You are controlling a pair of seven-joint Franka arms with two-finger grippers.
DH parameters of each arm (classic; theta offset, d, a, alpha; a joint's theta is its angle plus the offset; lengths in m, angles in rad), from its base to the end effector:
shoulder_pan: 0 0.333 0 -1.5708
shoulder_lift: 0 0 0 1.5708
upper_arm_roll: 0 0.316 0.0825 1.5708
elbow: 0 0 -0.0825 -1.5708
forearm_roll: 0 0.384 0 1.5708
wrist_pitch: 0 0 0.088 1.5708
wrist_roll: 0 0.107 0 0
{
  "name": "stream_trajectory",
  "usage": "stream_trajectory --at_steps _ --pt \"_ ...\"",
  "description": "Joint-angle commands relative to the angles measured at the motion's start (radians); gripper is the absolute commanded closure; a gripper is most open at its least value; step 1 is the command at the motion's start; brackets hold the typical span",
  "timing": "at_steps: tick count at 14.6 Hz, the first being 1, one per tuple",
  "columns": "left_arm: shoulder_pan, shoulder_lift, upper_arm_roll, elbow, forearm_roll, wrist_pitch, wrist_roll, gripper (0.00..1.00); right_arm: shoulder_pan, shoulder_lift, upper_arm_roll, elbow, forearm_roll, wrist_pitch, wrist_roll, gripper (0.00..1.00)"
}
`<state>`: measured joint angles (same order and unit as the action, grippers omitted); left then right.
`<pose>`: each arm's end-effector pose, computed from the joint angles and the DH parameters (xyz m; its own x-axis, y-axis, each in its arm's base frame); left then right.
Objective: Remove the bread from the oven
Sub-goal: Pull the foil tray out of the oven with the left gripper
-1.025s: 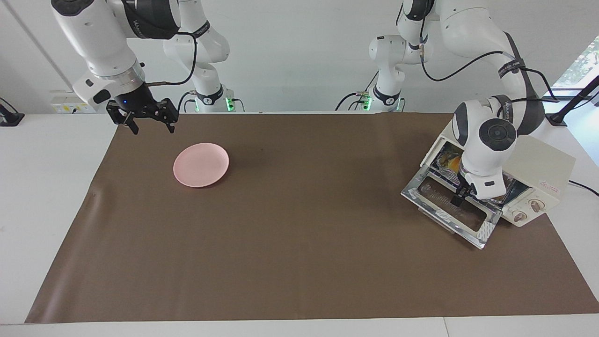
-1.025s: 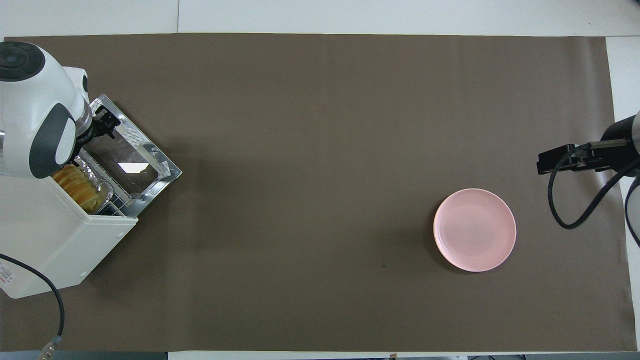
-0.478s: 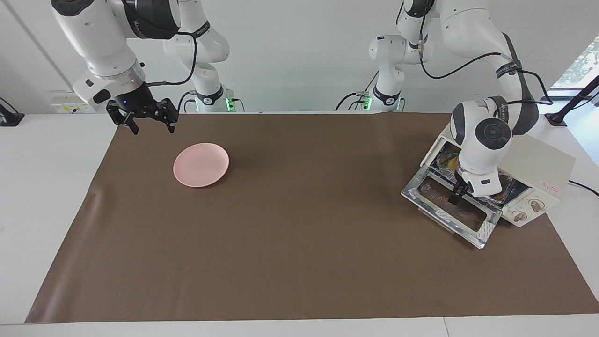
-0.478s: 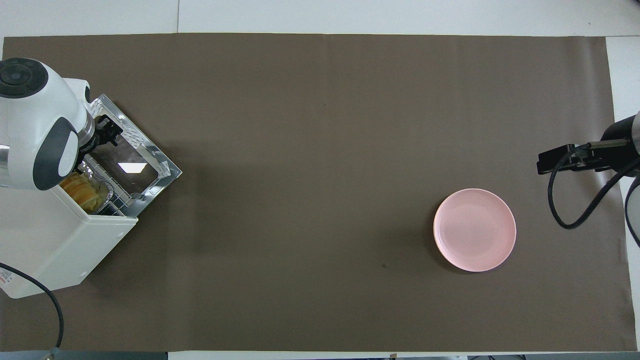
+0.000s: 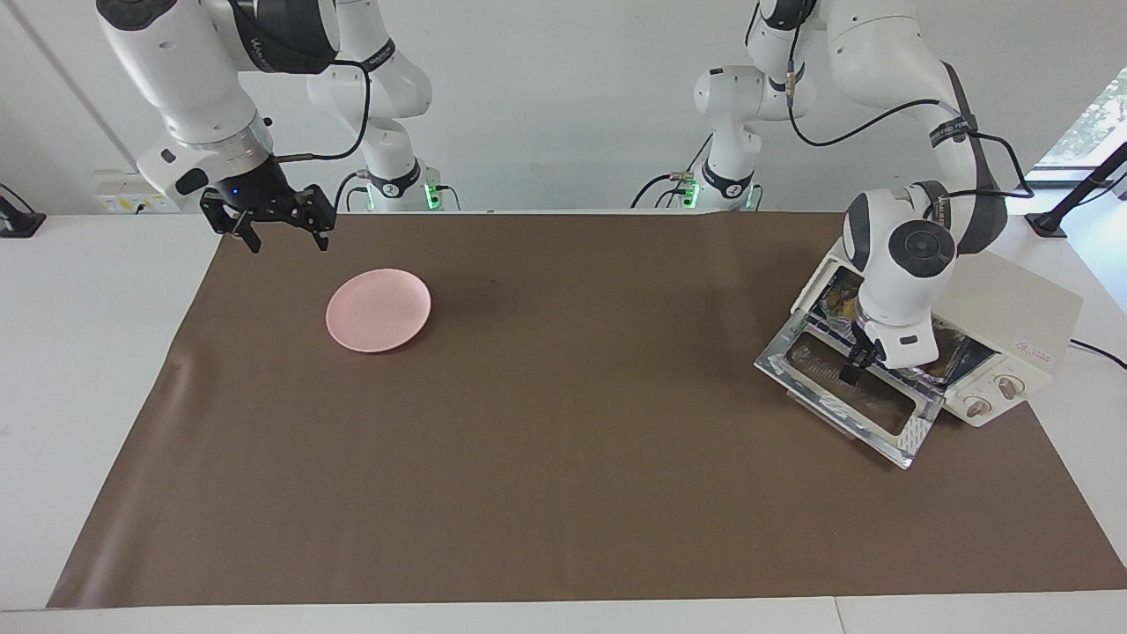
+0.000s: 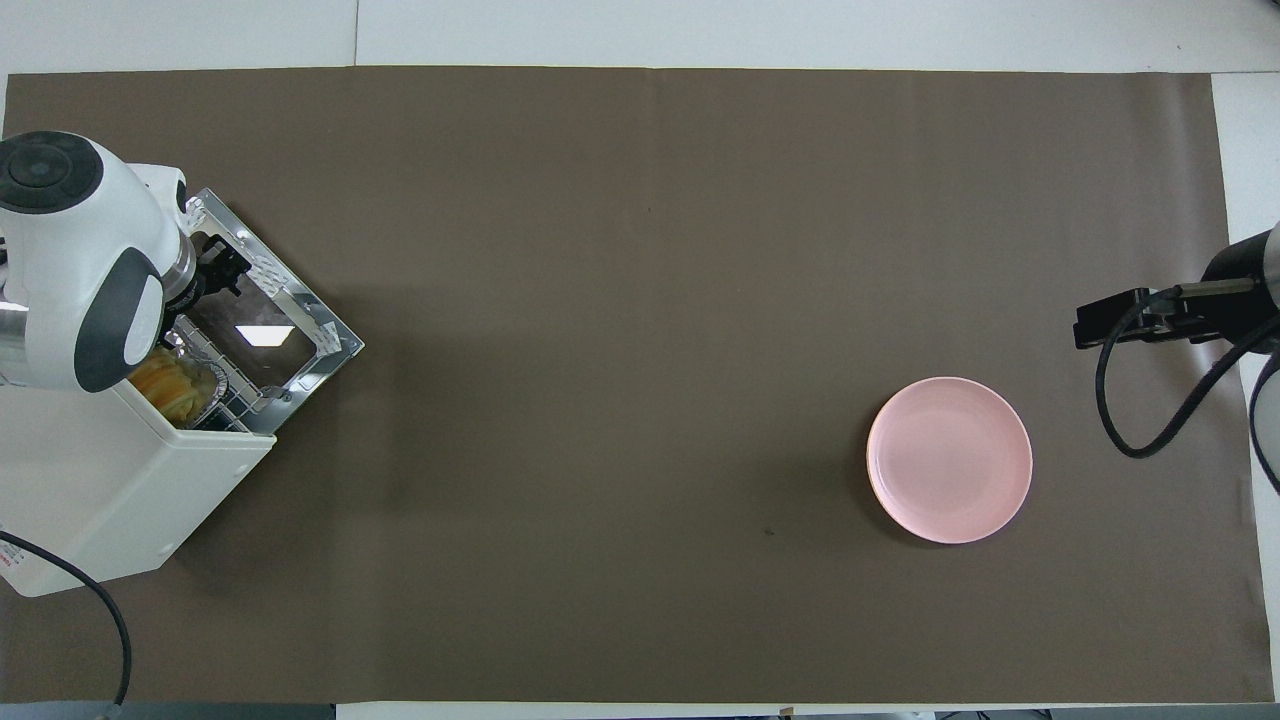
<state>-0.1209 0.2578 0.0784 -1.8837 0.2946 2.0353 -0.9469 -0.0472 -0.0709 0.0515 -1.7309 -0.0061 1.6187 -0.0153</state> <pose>0.6056 -0.0116 0.3666 0.7328 0.6656 0.1414 0.6767 -0.6908 -0.2546 0.5333 0.0025 0.5914 0.9989 0.0196 -0.0415 0.0200 -0.9998 0.0091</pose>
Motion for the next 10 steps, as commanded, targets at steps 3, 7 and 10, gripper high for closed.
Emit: stream_trajectory --at_steps 3,7,10 --pt "0.007 -0.051 -0.005 -0.072 0.027 0.048 -0.018 0.32 -0.014 -0.009 0.007 -0.003 0.0 -0.011 -0.018 0.0" --pt "0.009 -0.051 -0.005 -0.072 0.027 0.046 0.003 1.0 -0.014 -0.009 0.008 -0.003 0.0 -0.013 -0.018 0.0" --pt "0.009 -0.051 -0.006 -0.065 0.027 0.043 0.091 1.0 -0.014 -0.009 0.008 -0.001 0.0 -0.013 -0.018 0.0"
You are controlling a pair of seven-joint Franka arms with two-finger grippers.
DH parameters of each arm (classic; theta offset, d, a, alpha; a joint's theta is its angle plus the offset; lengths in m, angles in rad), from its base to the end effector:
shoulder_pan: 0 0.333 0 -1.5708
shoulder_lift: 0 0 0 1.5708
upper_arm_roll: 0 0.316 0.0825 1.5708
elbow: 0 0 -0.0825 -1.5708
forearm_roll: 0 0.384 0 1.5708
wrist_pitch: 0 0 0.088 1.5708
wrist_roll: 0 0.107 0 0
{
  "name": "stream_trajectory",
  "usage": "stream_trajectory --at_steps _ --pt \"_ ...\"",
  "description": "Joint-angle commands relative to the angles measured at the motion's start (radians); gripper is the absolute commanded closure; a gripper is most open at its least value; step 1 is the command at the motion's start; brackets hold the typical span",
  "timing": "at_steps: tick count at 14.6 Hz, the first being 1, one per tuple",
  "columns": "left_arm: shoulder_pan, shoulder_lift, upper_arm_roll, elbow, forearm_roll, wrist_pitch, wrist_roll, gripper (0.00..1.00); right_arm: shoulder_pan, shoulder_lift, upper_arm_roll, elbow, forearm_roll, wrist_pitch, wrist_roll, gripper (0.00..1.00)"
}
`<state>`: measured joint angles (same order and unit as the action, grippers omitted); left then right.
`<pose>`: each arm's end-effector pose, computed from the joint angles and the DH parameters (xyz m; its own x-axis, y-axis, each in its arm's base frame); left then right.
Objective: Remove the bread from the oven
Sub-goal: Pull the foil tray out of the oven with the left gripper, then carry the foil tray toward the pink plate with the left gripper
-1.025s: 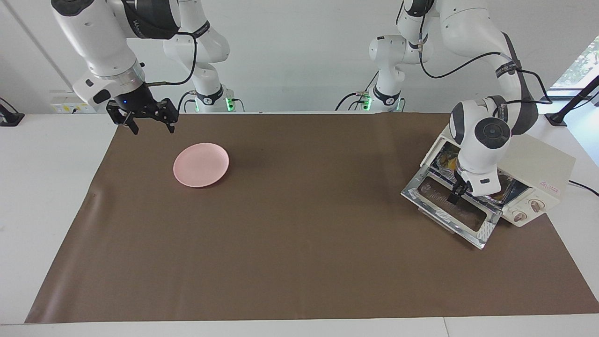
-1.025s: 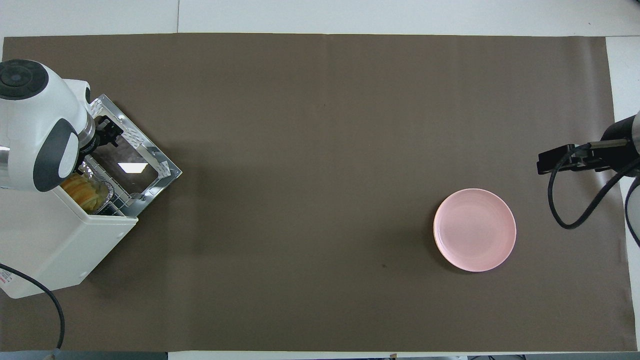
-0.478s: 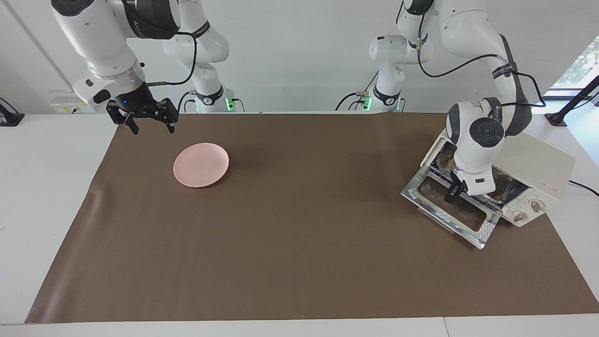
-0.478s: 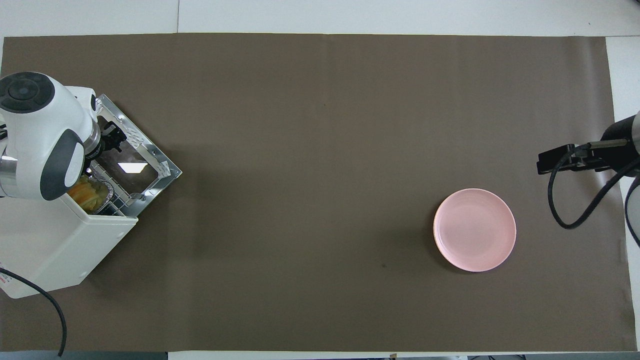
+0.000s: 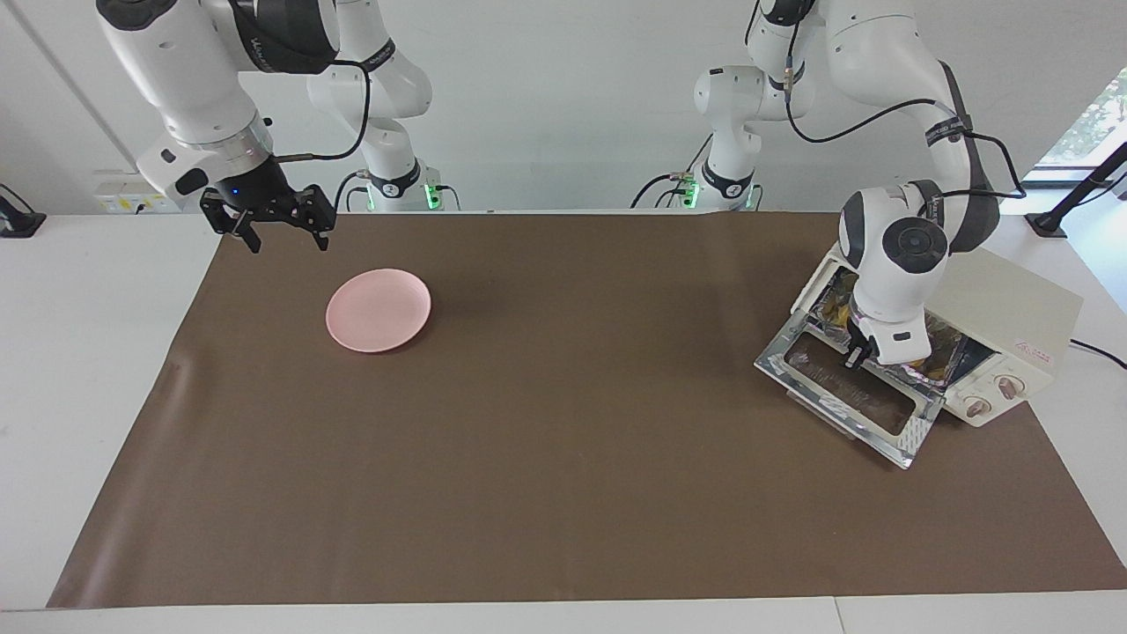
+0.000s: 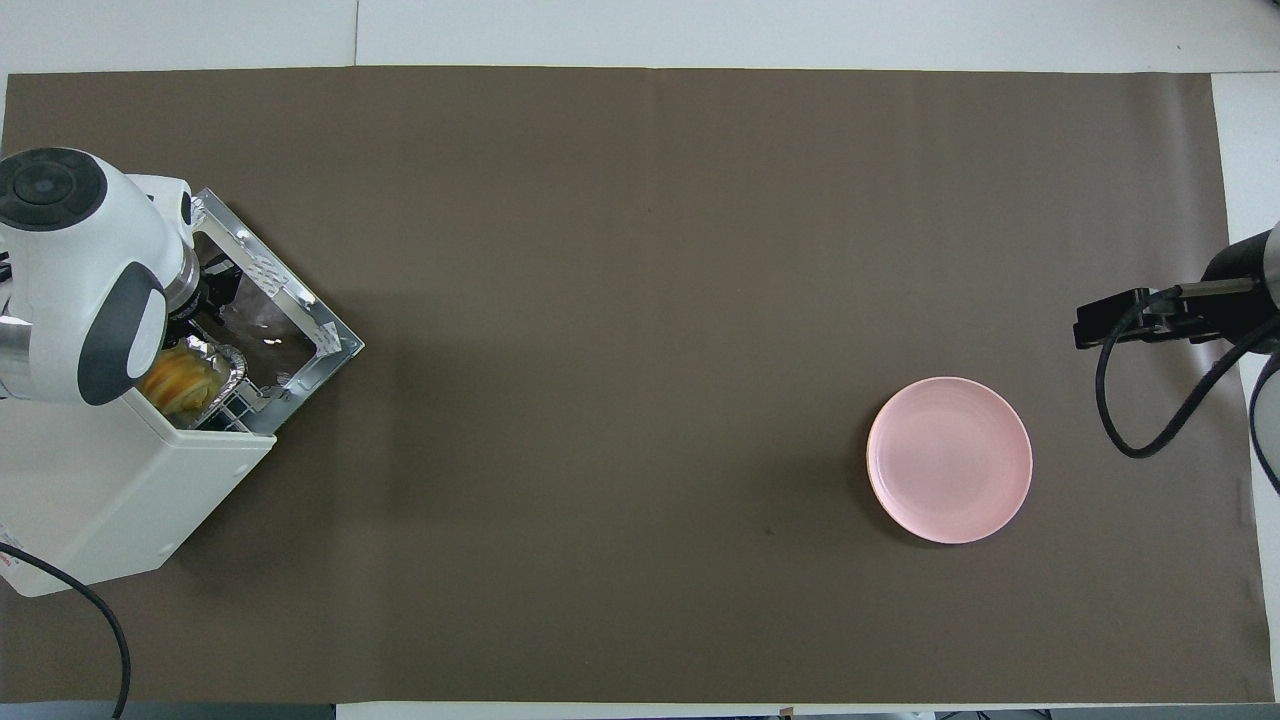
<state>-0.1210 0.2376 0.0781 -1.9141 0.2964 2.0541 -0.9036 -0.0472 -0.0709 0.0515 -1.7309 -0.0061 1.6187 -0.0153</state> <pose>0.5993 -0.0119 0.3665 0.7640 0.6312 0.1338 0.6421 -0.7236 -0.2533 0.5333 0.0025 0.5914 0.9989 0.0196 -0.0415 0.0200 -0.9998 0.0091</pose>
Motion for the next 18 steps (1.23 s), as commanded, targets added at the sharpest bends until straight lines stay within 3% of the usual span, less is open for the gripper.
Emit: stream_trajectory --at_steps 1,5,11,16,18 --pt "0.009 -0.029 -0.006 -0.031 0.026 0.027 0.063 1.0 -0.014 -0.009 0.008 -0.001 0.0 -0.013 -0.018 0.0" --pt "-0.012 0.026 -0.018 0.1 0.024 0.018 0.13 1.0 -0.014 -0.009 0.008 -0.001 0.0 -0.013 -0.018 0.0" --pt "-0.201 0.092 -0.028 0.285 -0.058 -0.055 0.144 1.0 -0.014 -0.009 0.008 -0.001 0.0 -0.013 -0.018 0.0" --pt "-0.421 0.092 -0.043 0.291 -0.106 -0.061 0.236 1.0 -0.014 -0.009 0.007 -0.001 0.0 -0.013 -0.018 0.0" --pt "-0.463 0.097 -0.049 0.319 -0.146 -0.061 0.238 1.0 -0.014 -0.009 0.007 -0.001 0.0 -0.011 -0.018 0.0"
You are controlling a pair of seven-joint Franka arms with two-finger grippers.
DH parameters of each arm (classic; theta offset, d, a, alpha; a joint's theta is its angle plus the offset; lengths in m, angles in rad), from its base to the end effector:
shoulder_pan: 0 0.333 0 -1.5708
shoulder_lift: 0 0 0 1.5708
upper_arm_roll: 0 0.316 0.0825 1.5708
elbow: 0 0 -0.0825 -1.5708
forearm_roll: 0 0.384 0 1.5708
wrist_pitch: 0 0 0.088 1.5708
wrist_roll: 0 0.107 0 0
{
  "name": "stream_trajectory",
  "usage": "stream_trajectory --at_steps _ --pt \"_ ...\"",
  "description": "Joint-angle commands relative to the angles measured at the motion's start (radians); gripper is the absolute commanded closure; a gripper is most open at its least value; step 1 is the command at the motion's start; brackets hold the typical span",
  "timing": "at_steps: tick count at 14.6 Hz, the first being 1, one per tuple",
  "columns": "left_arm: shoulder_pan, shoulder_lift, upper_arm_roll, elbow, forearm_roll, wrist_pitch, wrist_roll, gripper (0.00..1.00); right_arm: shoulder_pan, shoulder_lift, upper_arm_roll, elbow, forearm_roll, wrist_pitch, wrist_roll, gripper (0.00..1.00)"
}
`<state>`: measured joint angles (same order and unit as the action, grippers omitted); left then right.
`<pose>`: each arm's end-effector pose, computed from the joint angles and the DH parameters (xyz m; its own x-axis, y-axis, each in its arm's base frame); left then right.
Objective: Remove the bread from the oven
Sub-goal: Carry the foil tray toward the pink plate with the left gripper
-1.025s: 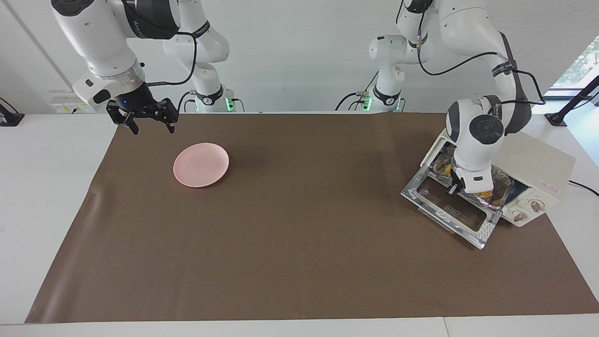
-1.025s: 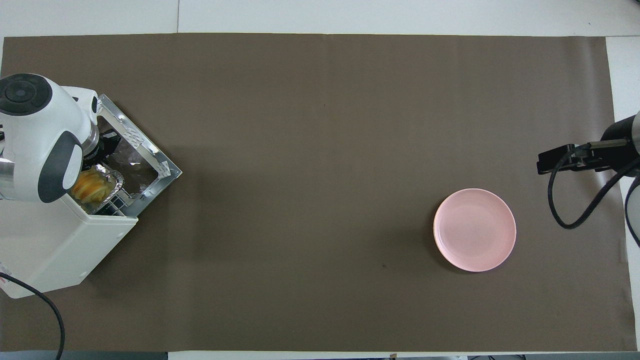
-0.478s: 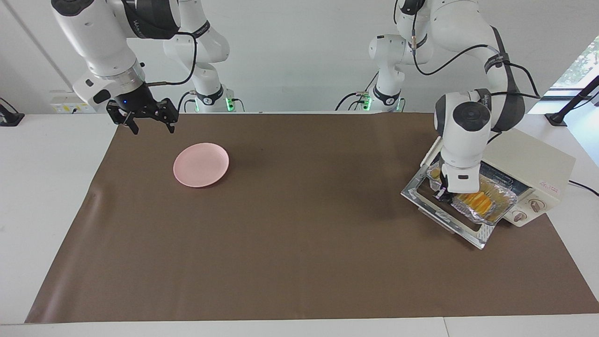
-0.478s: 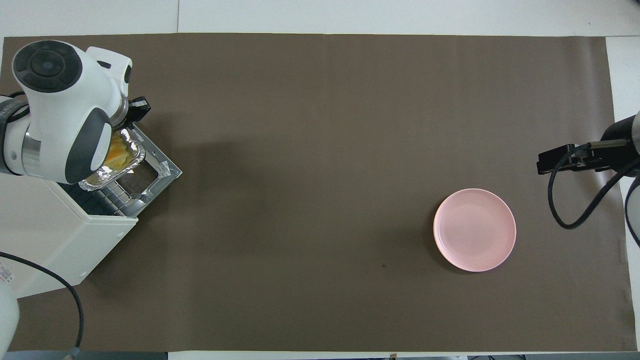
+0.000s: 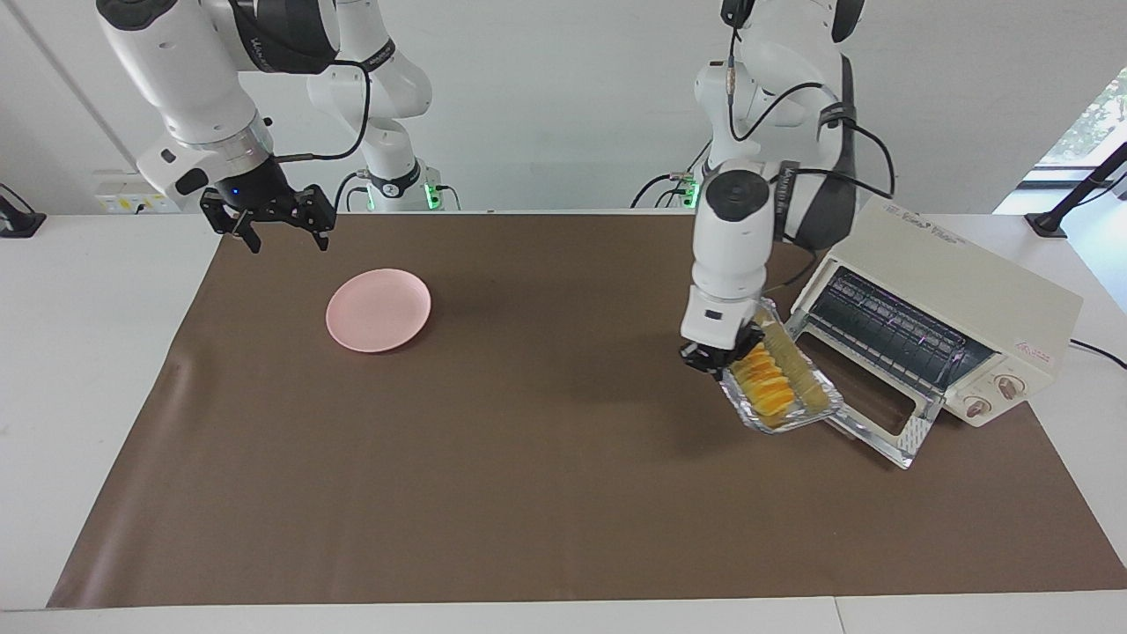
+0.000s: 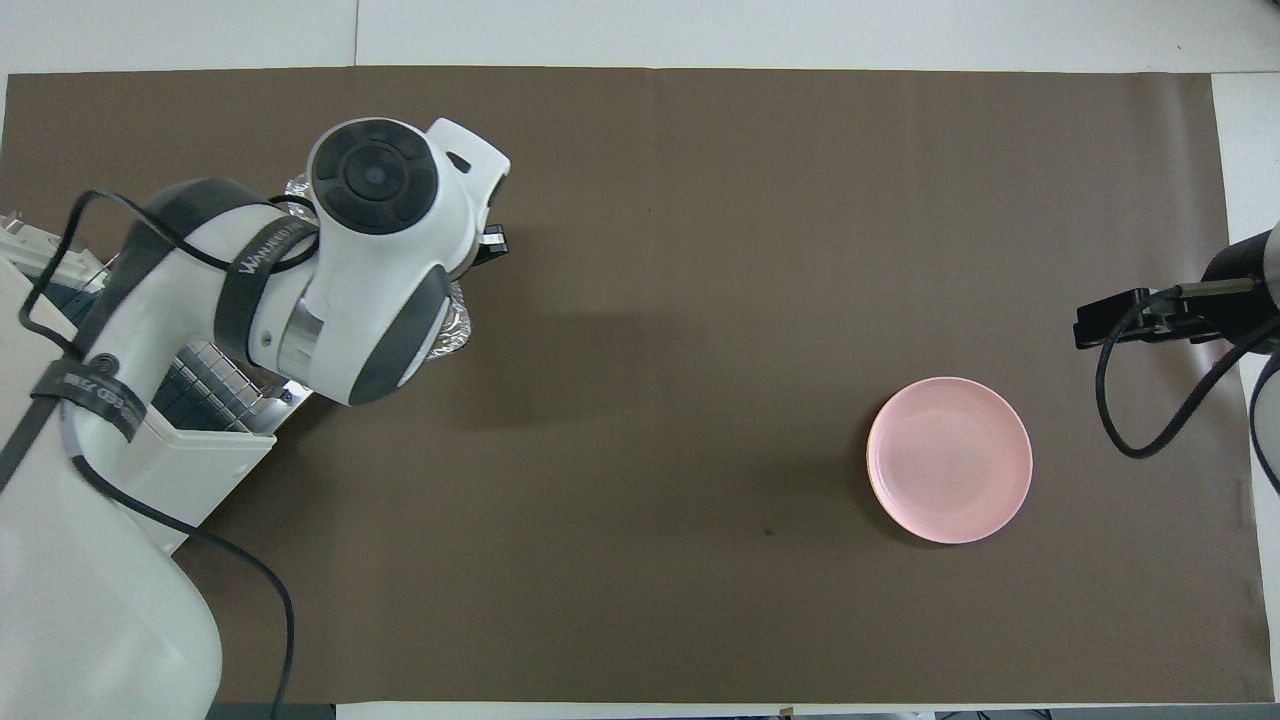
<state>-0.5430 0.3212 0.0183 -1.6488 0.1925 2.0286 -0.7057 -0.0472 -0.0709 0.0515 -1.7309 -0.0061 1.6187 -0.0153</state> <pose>0.5747 -0.3214 0.4330 0.9836 0.0900 0.1565 0.1072 -0.9886 -0.1057 0.5333 0.0025 0.5914 0.9989 0.0196 -0.0415 0.0200 -0.9998 0.0091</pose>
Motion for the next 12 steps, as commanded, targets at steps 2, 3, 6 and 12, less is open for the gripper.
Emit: stream_trajectory --at_steps 2,3,6,12 --pt "-0.067 0.028 -0.001 0.063 -0.108 -0.037 0.04 1.0 -0.014 -0.009 0.008 -0.001 0.0 -0.013 -0.018 0.0" --pt "-0.119 0.07 0.0 0.102 -0.105 -0.048 0.038 1.0 -0.014 -0.009 0.008 -0.003 0.0 -0.013 -0.018 0.0" --pt "-0.199 0.223 0.006 0.261 -0.099 -0.128 0.034 1.0 -0.014 -0.009 0.008 -0.003 0.0 -0.011 -0.018 0.0" --pt "-0.279 0.286 0.017 0.322 -0.096 -0.14 -0.005 1.0 -0.014 -0.009 0.008 -0.003 0.0 -0.011 -0.018 0.0"
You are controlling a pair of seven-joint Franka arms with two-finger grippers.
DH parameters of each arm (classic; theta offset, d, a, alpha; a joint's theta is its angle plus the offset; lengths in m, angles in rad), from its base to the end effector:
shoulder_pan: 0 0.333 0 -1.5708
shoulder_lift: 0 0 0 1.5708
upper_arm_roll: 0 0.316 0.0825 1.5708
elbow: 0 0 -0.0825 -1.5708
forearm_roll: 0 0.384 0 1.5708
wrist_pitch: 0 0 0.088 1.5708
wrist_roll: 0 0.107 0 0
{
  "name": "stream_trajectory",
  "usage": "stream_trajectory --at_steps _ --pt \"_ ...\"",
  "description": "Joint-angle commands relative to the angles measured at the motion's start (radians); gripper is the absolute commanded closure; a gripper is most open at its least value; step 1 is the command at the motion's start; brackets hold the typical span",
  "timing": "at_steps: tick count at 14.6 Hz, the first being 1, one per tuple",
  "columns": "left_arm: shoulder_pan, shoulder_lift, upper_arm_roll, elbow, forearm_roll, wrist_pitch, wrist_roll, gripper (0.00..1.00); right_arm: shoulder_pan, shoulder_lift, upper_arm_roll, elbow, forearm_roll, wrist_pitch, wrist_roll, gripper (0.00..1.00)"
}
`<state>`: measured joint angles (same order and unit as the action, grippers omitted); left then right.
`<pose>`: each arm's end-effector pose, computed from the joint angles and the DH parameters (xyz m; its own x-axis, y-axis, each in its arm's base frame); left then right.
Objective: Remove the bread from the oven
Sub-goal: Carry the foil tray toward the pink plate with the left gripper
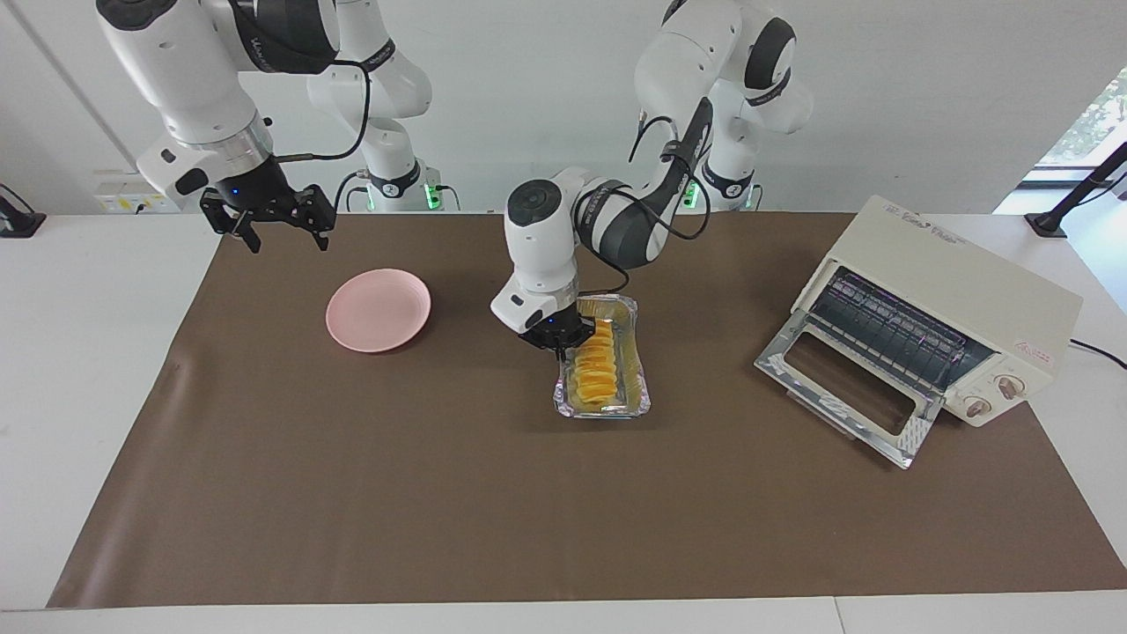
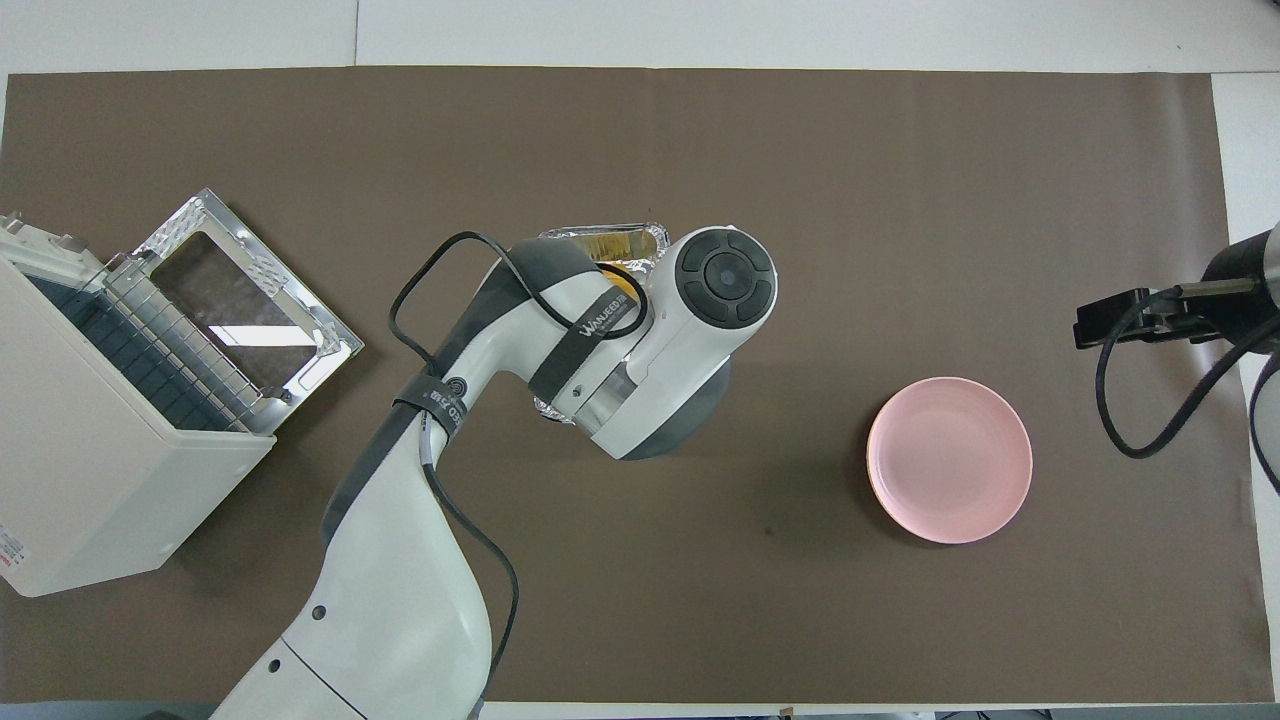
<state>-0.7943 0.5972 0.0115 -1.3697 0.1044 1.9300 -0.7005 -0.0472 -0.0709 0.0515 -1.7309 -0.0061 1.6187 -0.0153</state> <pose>0.5117 -0.5011 0.3661 0.9916 -0.1242 0.0364 -0.1199 -0.9874 -0.1035 0.5333 0.0025 0.5914 0.9989 0.0196 -0.0415 0.0200 -0.9998 0.0091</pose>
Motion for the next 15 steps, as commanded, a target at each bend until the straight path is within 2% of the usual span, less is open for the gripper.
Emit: stream_trajectory --at_steps 1,6,9,15 --pt "-0.029 0.012 0.024 0.043 -0.009 -0.04 -0.011 1.0 -0.014 -0.009 0.007 -0.003 0.0 -0.013 -0.018 0.0" --pt "-0.036 0.015 0.019 0.026 -0.018 0.007 -0.013 1.0 -0.017 -0.01 0.005 0.001 0.0 -0.011 -0.021 0.0" --pt "-0.071 0.065 0.022 0.029 -0.015 0.047 -0.042 1.0 -0.019 -0.013 -0.001 -0.002 0.0 -0.013 -0.026 0.0" --pt "-0.066 0.085 0.018 0.026 -0.051 0.142 -0.04 1.0 -0.039 -0.021 -0.001 -0.021 0.001 0.003 -0.022 0.0"
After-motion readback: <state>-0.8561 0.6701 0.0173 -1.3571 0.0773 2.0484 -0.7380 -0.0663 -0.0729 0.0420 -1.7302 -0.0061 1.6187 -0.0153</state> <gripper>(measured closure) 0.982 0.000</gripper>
